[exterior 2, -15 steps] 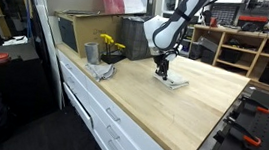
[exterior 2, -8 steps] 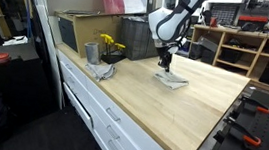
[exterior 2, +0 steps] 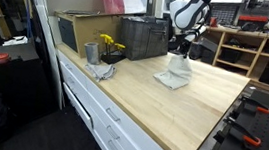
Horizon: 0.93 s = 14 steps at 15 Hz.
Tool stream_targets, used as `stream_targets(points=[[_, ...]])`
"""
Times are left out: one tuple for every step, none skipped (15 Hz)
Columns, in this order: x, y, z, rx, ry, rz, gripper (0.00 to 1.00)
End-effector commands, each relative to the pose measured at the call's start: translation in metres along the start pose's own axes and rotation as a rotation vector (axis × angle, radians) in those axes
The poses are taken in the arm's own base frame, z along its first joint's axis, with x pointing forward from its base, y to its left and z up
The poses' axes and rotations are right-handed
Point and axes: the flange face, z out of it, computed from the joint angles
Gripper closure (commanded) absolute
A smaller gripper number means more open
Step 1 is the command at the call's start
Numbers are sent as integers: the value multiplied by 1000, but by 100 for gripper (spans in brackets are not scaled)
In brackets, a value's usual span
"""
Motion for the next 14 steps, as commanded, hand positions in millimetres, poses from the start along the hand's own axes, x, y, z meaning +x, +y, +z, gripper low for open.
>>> stream_targets(points=[[-3, 33, -2, -119, 10, 28, 71], [-5, 37, -4, -162, 14, 20, 64], [-5, 39, -6, -193, 19, 16, 57], [-7, 37, -9, -223, 28, 15, 50], [-7, 33, -12, -241, 37, 11, 42], [-8, 26, -16, -251, 46, 7, 35], [-8, 20, -21, -254, 48, 14, 27], [-7, 11, -24, -237, 36, 39, 20], [-7, 4, -27, -221, 29, 55, 13], [-5, -4, -30, -194, 18, 79, 5], [-3, -11, -33, -173, 11, 107, 1], [1, -17, -34, -151, -3, 150, 0], [5, -22, -34, -117, -33, 202, 0], [8, -26, -33, -90, -59, 245, 0]])
